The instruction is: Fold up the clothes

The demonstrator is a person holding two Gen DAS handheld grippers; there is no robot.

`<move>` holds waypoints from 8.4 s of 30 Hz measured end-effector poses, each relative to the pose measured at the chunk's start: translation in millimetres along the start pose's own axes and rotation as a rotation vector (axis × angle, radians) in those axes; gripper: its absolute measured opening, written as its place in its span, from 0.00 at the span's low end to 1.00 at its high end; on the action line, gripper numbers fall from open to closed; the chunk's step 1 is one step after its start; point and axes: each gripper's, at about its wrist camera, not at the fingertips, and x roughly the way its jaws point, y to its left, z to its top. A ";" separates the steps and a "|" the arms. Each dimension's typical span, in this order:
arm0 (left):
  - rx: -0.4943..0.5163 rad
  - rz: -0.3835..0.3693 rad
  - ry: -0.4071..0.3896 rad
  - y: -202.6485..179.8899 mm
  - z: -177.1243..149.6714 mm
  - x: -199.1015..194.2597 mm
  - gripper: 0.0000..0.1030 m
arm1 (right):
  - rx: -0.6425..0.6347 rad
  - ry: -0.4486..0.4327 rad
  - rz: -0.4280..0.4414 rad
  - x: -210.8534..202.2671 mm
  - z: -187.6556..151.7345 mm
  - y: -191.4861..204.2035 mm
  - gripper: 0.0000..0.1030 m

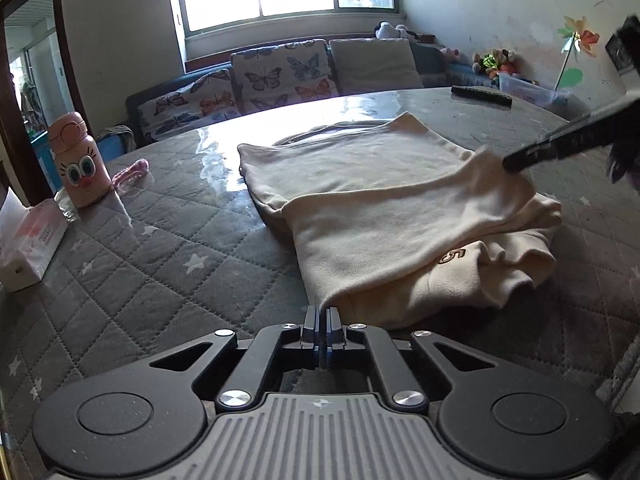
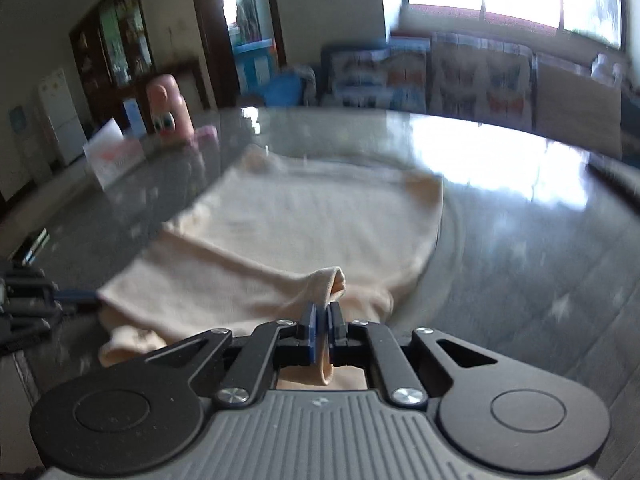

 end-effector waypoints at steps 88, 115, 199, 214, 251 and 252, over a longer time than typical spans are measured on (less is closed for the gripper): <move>0.319 -0.149 -0.151 -53.1 34.1 27.3 0.09 | -0.355 0.038 0.107 -34.9 -50.5 34.4 0.58; 0.408 -0.099 -0.128 -48.2 4.7 22.4 0.42 | -0.203 0.009 0.222 9.1 -0.5 30.3 0.13; -0.051 -0.100 -0.108 26.3 64.5 26.6 0.23 | 0.121 -0.065 -0.044 14.3 -20.7 -15.2 0.05; -0.079 -0.126 -0.069 29.7 76.2 53.4 0.21 | 0.061 -0.045 0.002 16.5 3.9 -3.6 0.09; -0.085 -0.143 -0.048 30.2 45.4 54.2 0.23 | -0.187 -0.017 0.155 70.9 21.2 84.7 0.15; -0.087 -0.137 -0.045 31.3 43.0 53.7 0.23 | -0.200 -0.008 0.166 69.9 18.8 87.5 0.17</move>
